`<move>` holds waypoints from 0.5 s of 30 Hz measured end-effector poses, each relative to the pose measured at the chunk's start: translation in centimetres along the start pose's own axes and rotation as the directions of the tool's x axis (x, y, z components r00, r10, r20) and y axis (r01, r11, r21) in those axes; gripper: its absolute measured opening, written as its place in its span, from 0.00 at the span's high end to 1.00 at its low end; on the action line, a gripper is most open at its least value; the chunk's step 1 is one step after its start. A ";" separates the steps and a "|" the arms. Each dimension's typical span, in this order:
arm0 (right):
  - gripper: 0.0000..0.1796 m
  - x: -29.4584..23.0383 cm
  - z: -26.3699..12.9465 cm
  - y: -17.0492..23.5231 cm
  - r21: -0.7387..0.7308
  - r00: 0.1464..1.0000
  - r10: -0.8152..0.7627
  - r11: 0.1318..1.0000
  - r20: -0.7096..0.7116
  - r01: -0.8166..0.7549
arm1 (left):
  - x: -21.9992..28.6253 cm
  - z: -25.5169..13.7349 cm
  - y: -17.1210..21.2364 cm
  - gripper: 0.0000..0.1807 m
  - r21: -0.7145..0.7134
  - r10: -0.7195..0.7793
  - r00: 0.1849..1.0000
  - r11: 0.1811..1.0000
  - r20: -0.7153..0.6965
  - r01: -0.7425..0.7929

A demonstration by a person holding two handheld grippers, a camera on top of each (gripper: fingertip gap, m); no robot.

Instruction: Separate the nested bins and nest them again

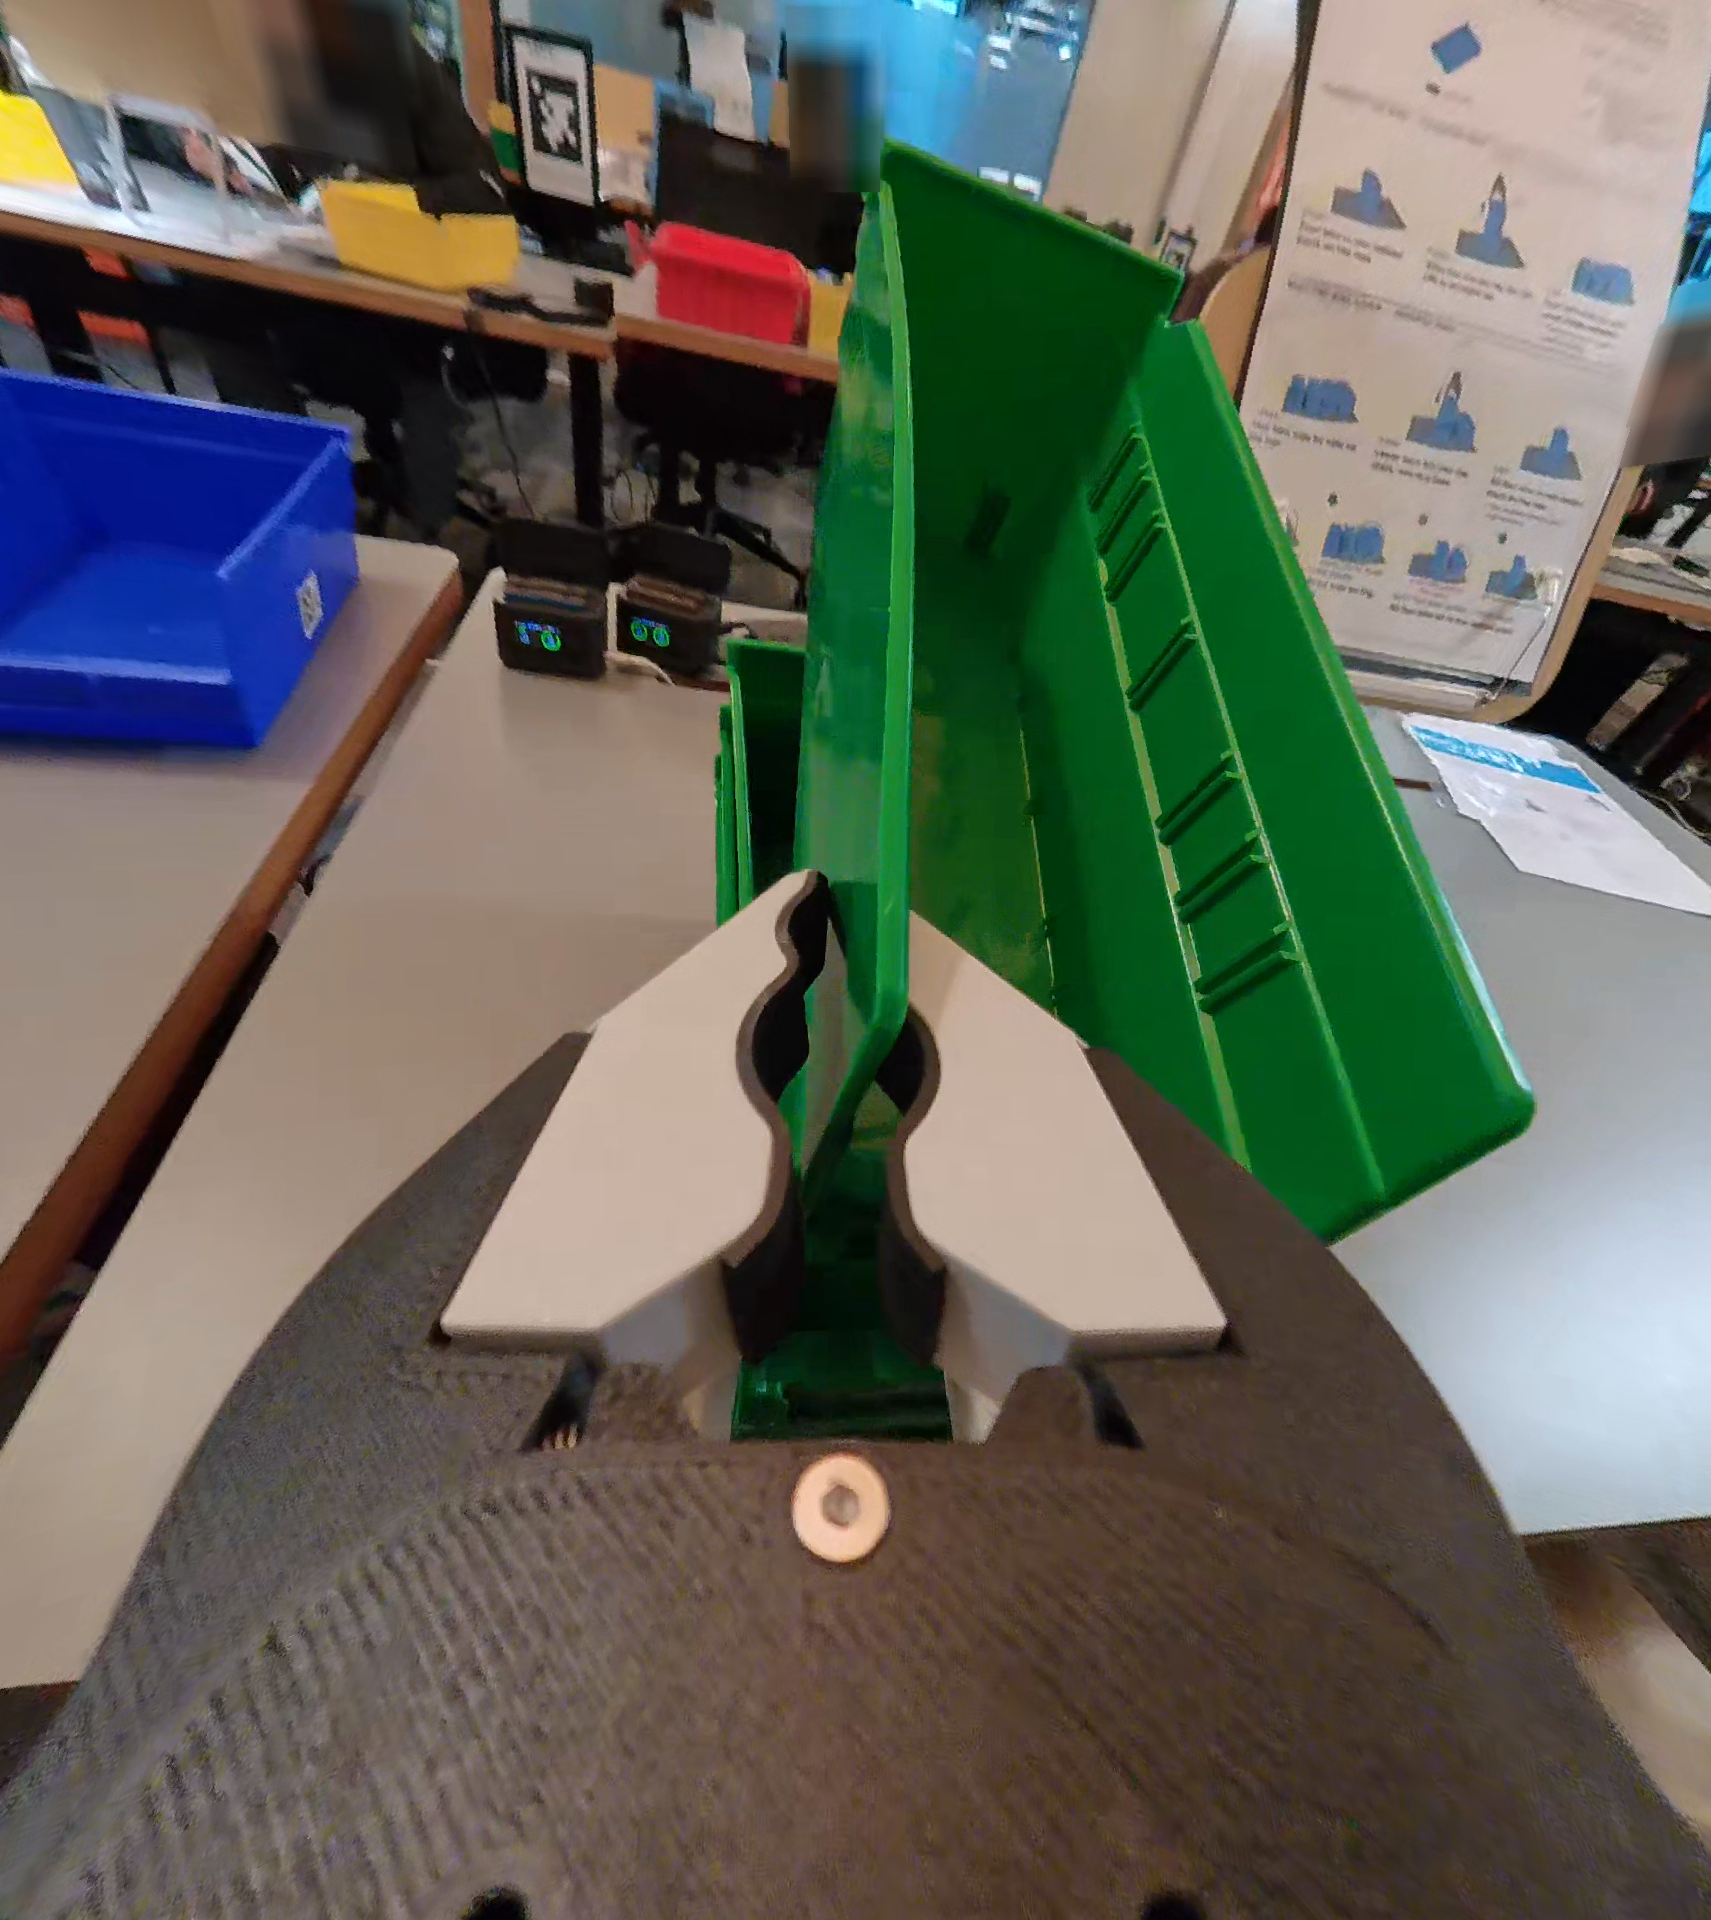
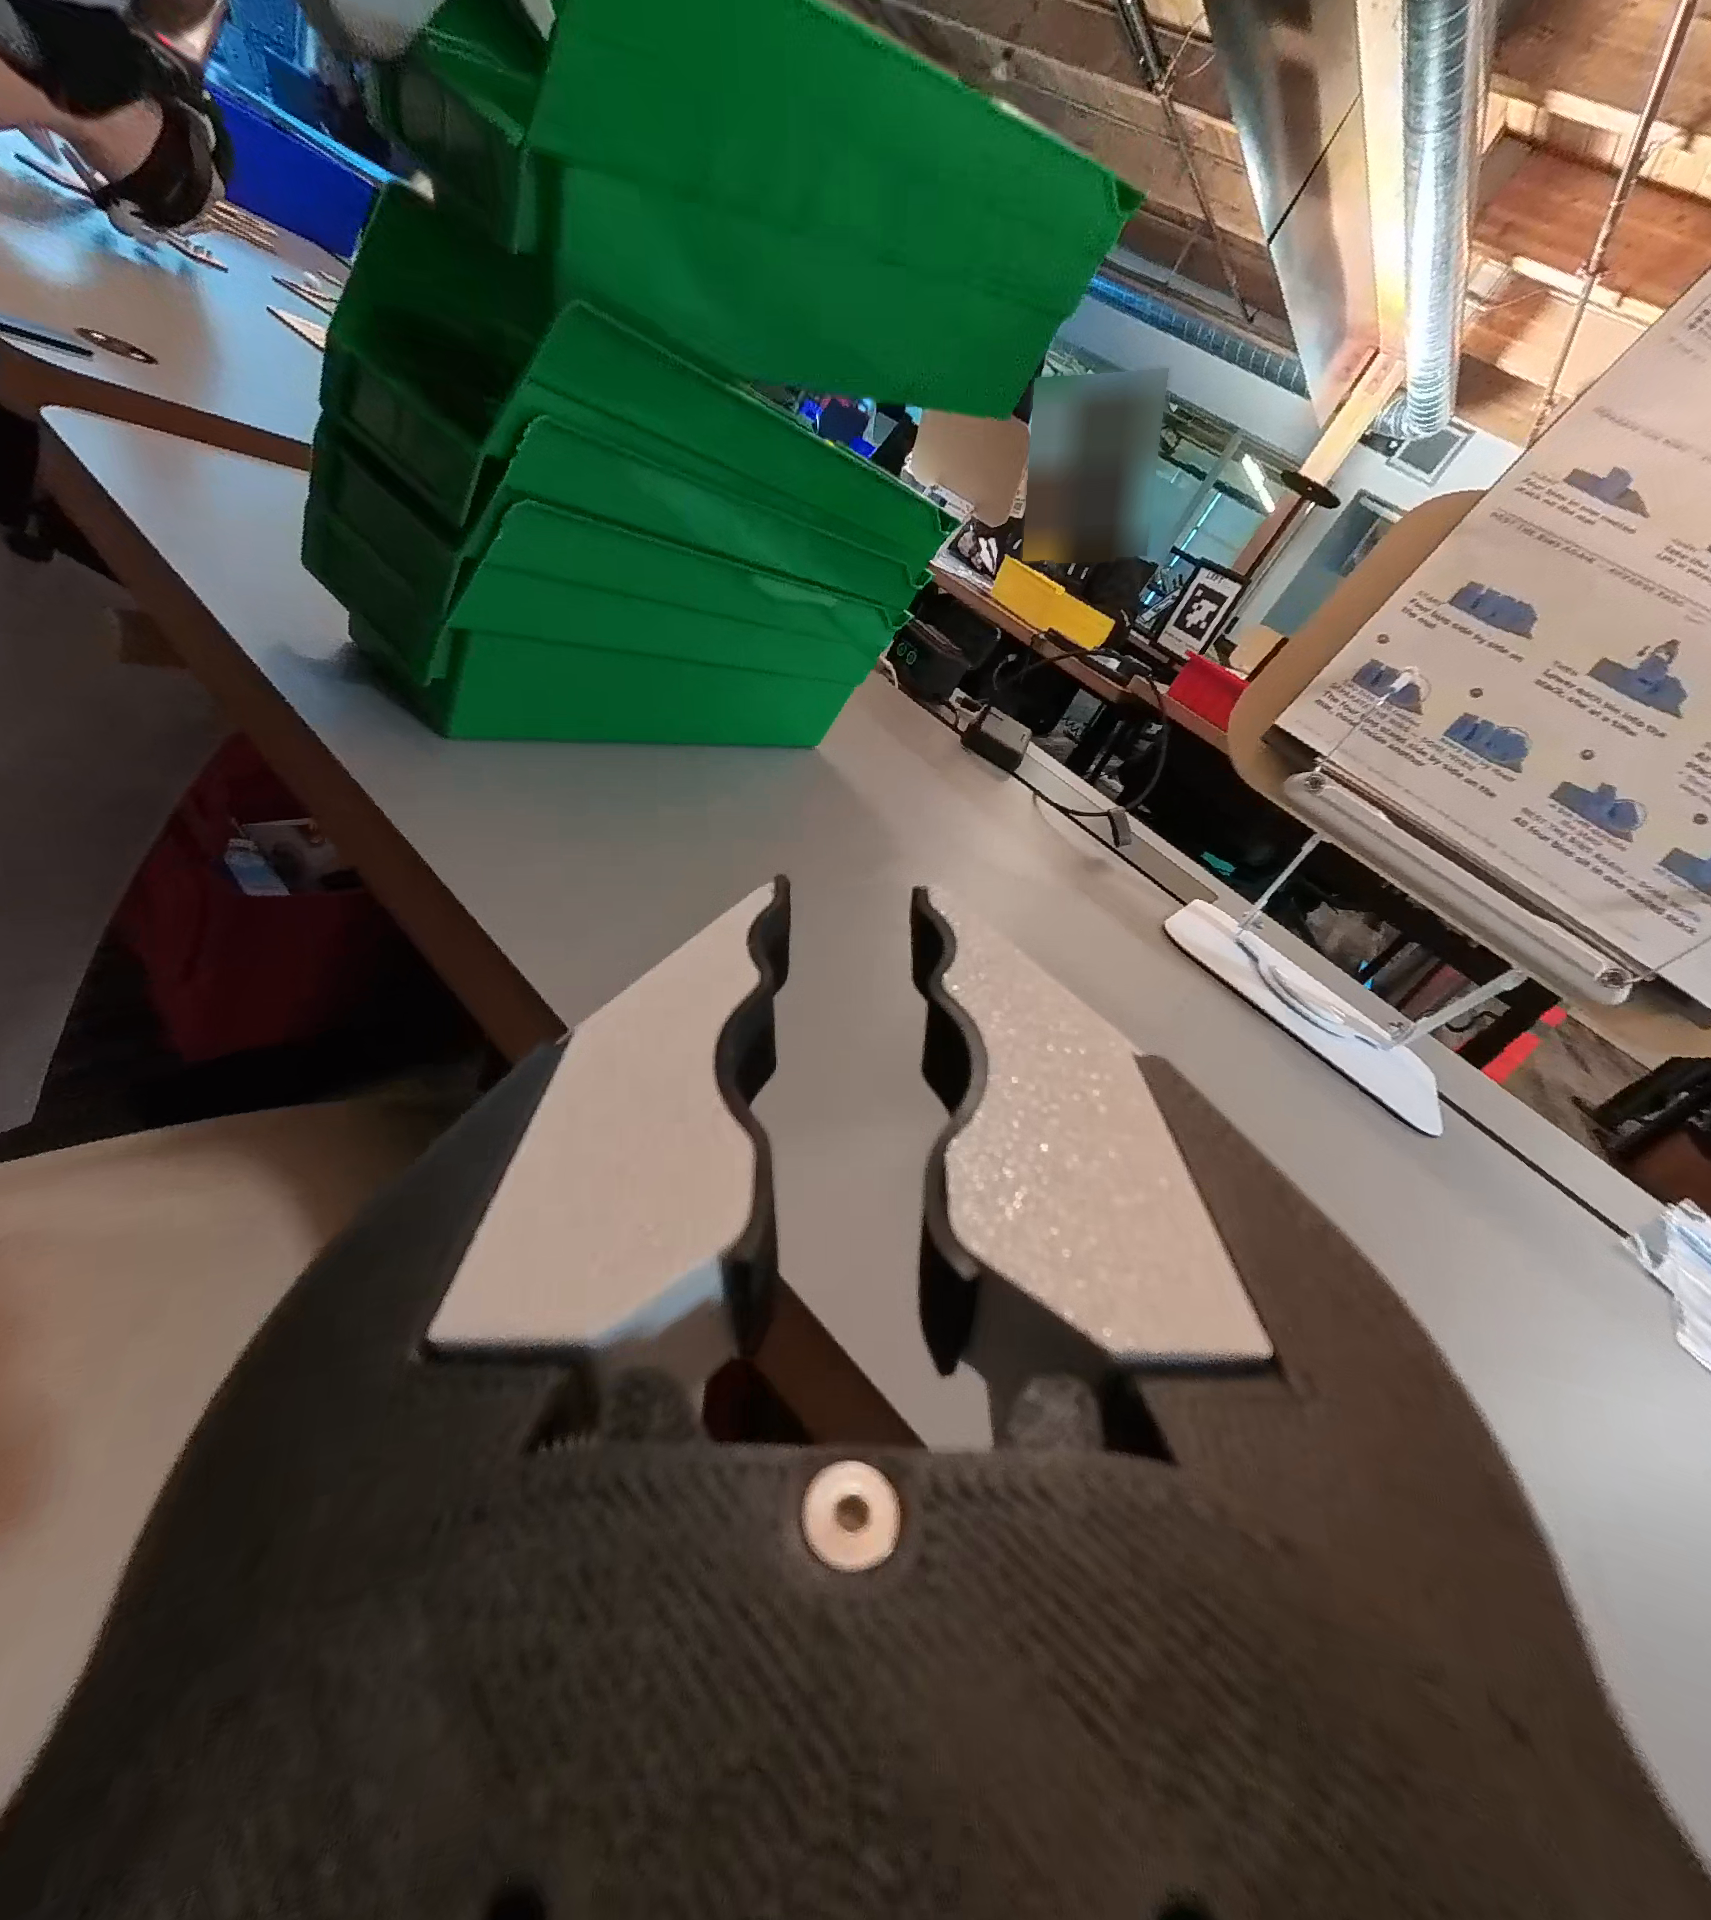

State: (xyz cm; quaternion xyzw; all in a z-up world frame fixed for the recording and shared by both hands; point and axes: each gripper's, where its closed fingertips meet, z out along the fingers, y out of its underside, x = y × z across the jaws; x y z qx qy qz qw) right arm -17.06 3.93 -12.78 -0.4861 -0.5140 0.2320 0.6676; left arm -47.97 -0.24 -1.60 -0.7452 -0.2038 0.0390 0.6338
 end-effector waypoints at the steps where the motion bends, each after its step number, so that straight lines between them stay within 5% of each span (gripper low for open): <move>1: 0.88 0.0 0.0 0.0 -0.001 1.000 0.002 1.000 0.003 -0.002 | -0.1 0.2 0.4 0.99 -0.013 -0.004 1.000 1.000 0.002 0.004; 8: 0.88 0.2 -0.2 0.0 -0.002 1.000 0.022 1.000 0.007 -0.022 | -0.5 1.6 2.7 0.98 -0.087 -0.020 0.999 0.996 0.025 0.023; 15: 0.88 0.3 -0.2 0.1 -0.005 1.000 0.027 1.000 0.013 -0.027 | -1.1 0.8 1.2 0.93 0.004 -0.023 0.998 1.000 0.051 0.023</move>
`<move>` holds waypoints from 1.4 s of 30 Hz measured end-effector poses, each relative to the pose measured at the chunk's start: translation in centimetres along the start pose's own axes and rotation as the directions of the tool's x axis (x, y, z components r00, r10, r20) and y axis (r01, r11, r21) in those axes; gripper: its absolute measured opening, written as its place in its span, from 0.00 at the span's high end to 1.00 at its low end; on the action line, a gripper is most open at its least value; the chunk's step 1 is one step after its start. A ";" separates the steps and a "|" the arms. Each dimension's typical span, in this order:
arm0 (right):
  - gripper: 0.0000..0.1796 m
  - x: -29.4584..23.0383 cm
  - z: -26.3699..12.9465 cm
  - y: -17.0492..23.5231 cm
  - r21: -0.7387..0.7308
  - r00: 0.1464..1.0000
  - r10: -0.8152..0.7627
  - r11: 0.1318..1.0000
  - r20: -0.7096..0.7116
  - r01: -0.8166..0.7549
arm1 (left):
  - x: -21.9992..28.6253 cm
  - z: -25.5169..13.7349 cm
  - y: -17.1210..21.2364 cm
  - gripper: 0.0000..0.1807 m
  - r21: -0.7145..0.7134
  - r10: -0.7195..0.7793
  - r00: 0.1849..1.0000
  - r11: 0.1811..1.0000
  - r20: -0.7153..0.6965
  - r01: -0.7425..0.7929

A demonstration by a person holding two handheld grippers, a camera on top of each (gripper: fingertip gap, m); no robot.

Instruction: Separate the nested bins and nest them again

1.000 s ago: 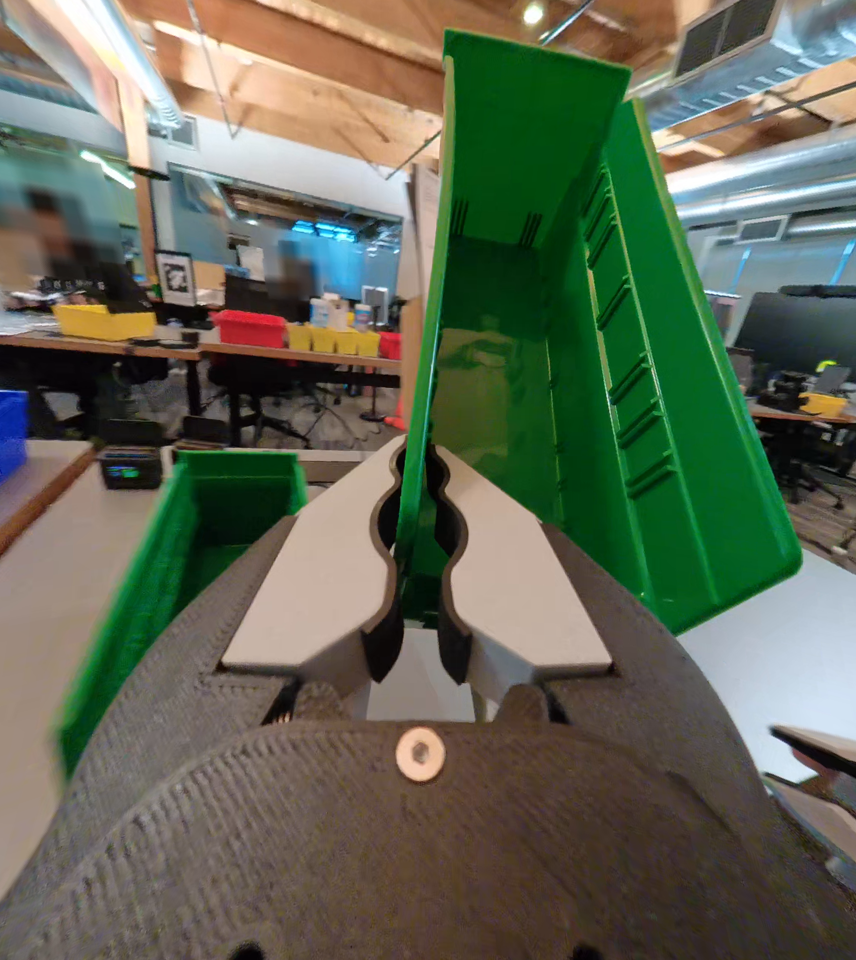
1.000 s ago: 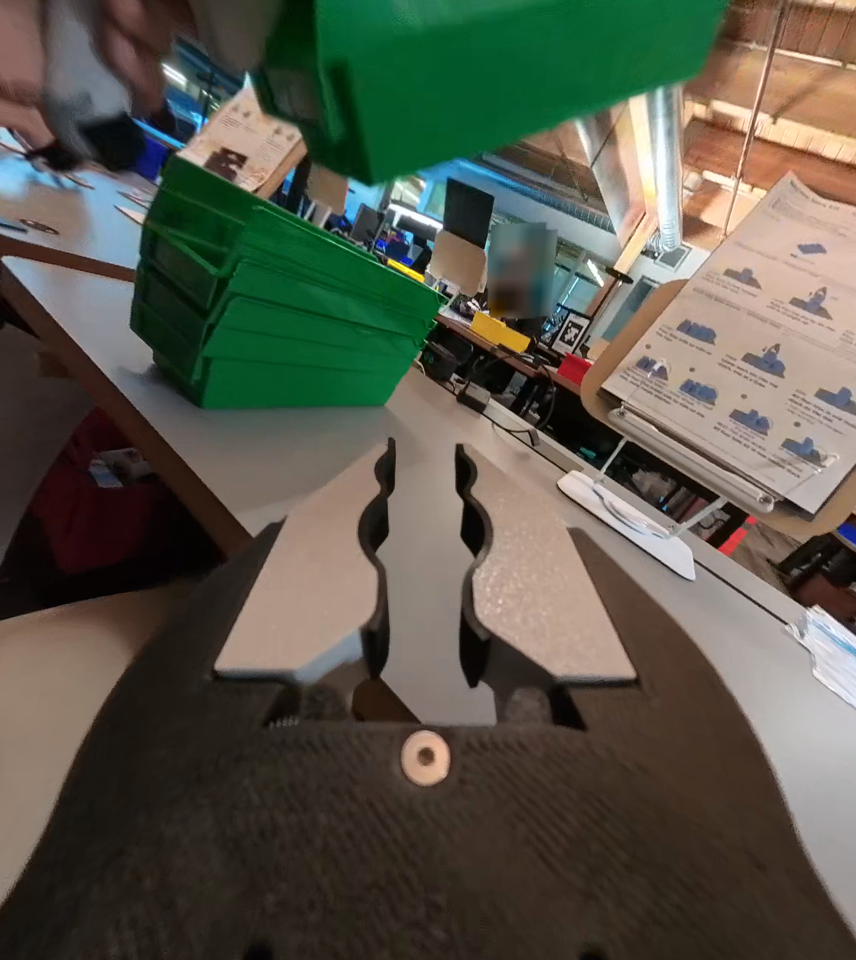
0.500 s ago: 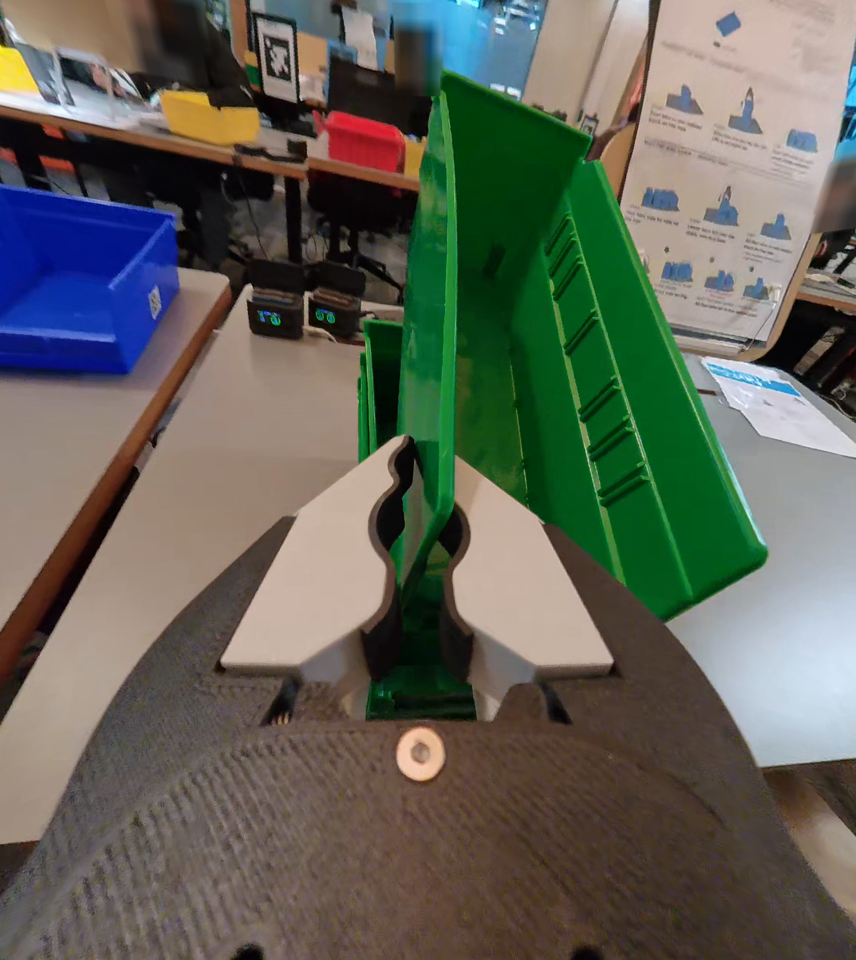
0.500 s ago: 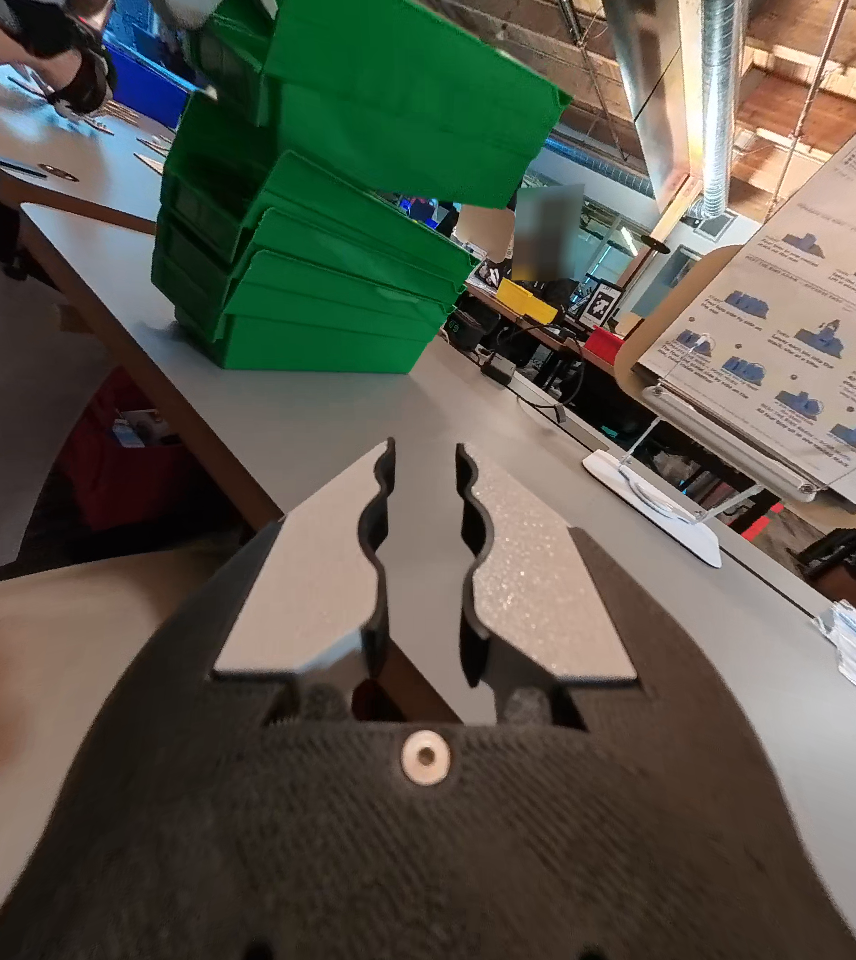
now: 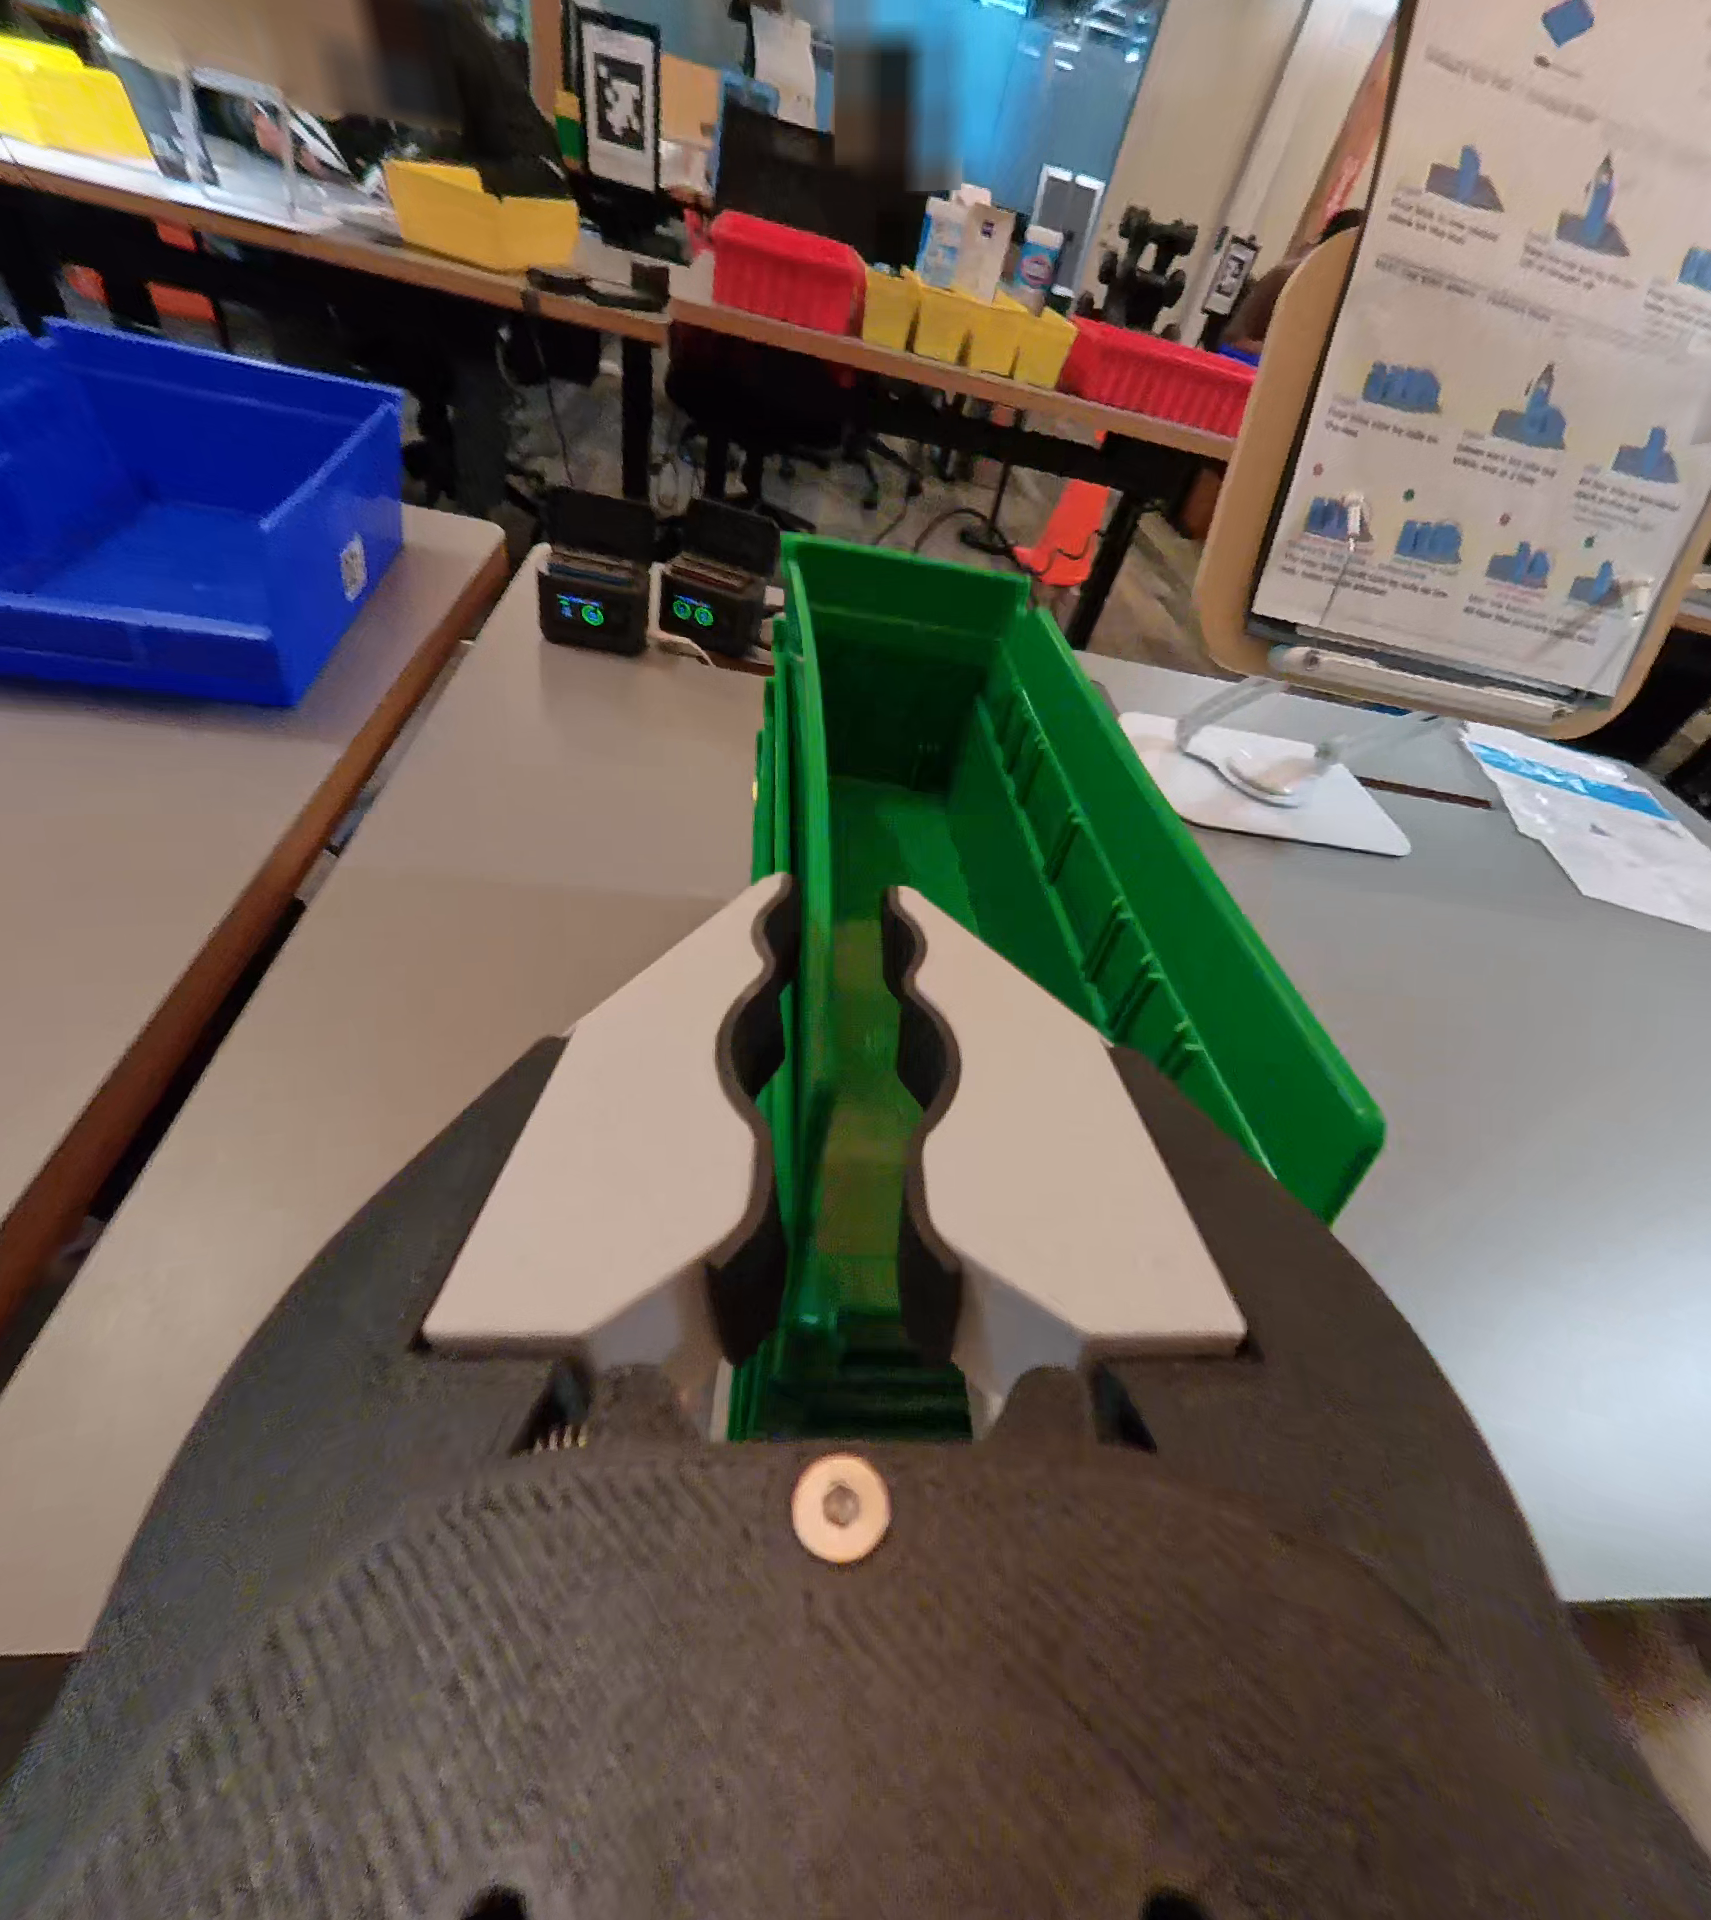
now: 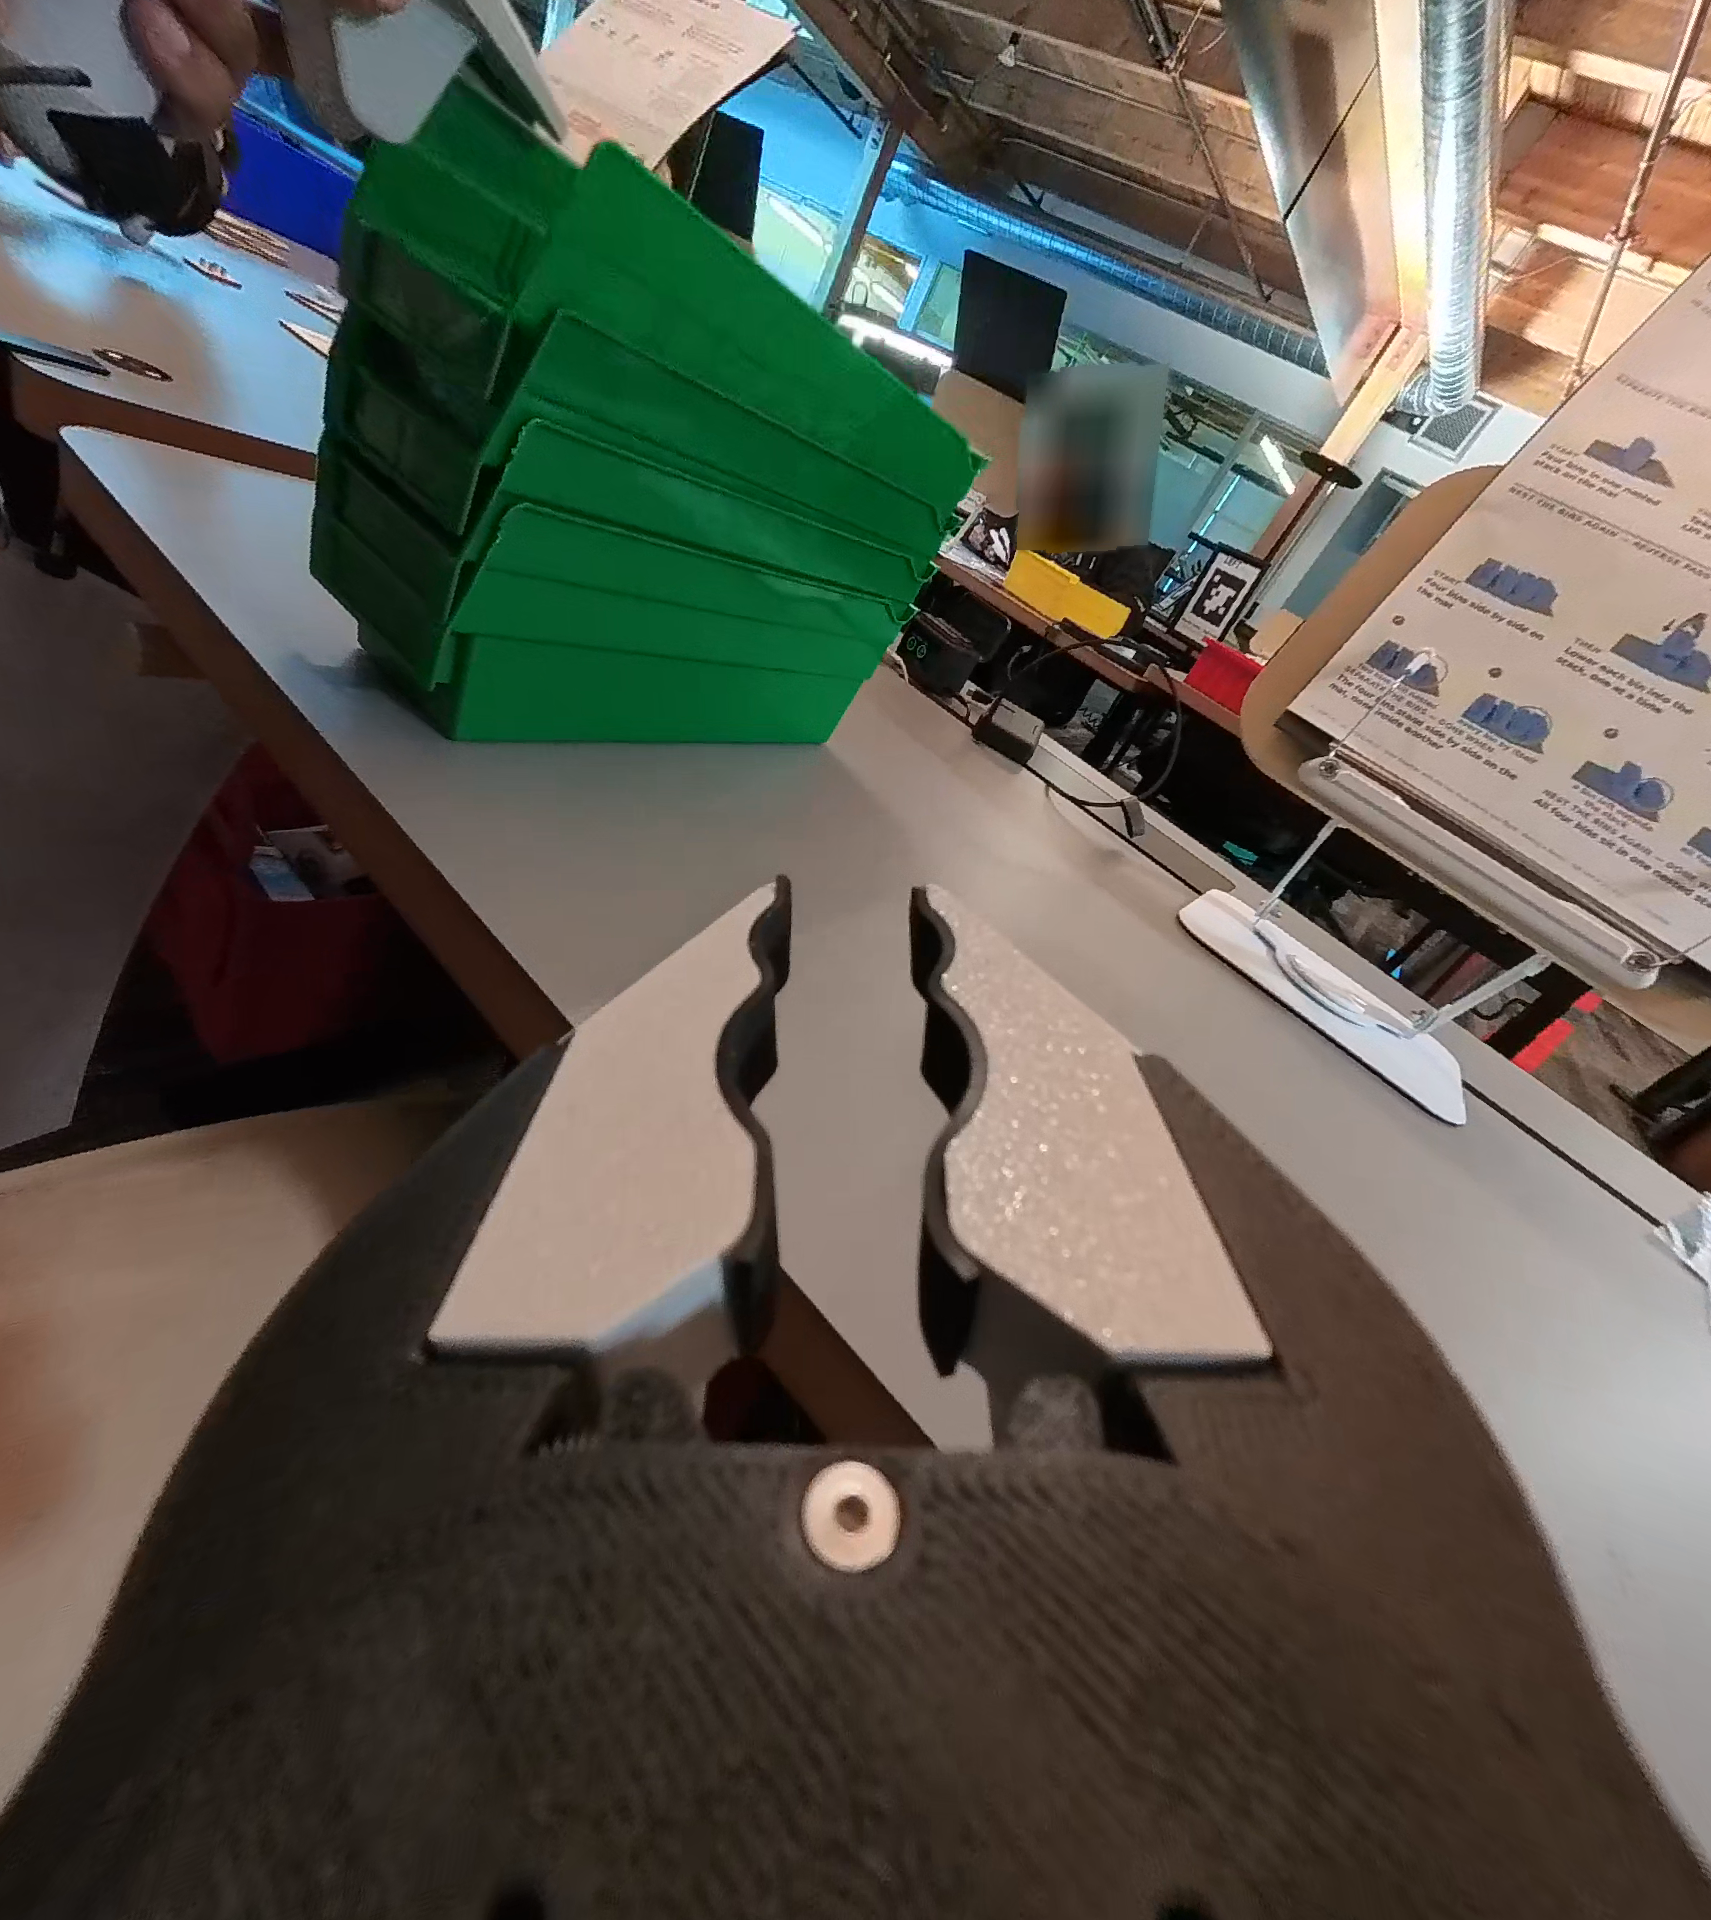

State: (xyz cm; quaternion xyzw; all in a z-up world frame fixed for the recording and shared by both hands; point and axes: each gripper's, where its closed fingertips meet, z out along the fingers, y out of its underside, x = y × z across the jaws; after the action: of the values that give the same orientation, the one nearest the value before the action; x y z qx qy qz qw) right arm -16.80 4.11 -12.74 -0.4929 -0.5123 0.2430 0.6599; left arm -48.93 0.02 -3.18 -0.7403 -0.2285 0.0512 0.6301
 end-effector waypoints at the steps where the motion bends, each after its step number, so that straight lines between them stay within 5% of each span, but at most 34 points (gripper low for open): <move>1: 0.88 0.0 0.0 0.0 0.000 1.000 -0.001 1.000 0.001 0.001 | -0.1 -0.1 -0.2 0.93 0.007 0.016 1.000 1.000 0.008 -0.016; 21: 0.91 -0.3 0.1 0.1 -0.006 1.000 0.014 1.000 0.019 -0.014 | 0.2 0.2 0.8 0.80 -0.005 0.001 1.000 1.000 -0.028 -0.001; 29: 0.92 0.8 0.5 1.5 -0.074 0.974 0.226 0.972 0.024 -0.223 | 0.7 -0.6 0.1 0.68 -0.006 -0.036 0.997 0.999 -0.074 0.036; 35: 0.96 2.0 1.0 0.6 -0.029 0.868 0.490 0.871 0.073 -0.490 | 0.2 -2.3 0.2 0.57 0.015 0.054 0.998 0.998 -0.012 -0.054; 42: 0.95 -0.6 3.1 0.5 -0.094 0.806 0.564 0.825 0.177 -0.557 | -1.0 -4.9 2.2 0.59 -0.053 0.097 0.995 0.994 0.022 -0.096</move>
State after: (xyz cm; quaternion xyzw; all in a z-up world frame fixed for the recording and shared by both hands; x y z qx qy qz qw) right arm -19.75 5.08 -13.42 -0.6077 -0.4112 0.4649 0.4955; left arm -47.39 -5.03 -4.53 -0.7660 -0.2014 0.0847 0.6046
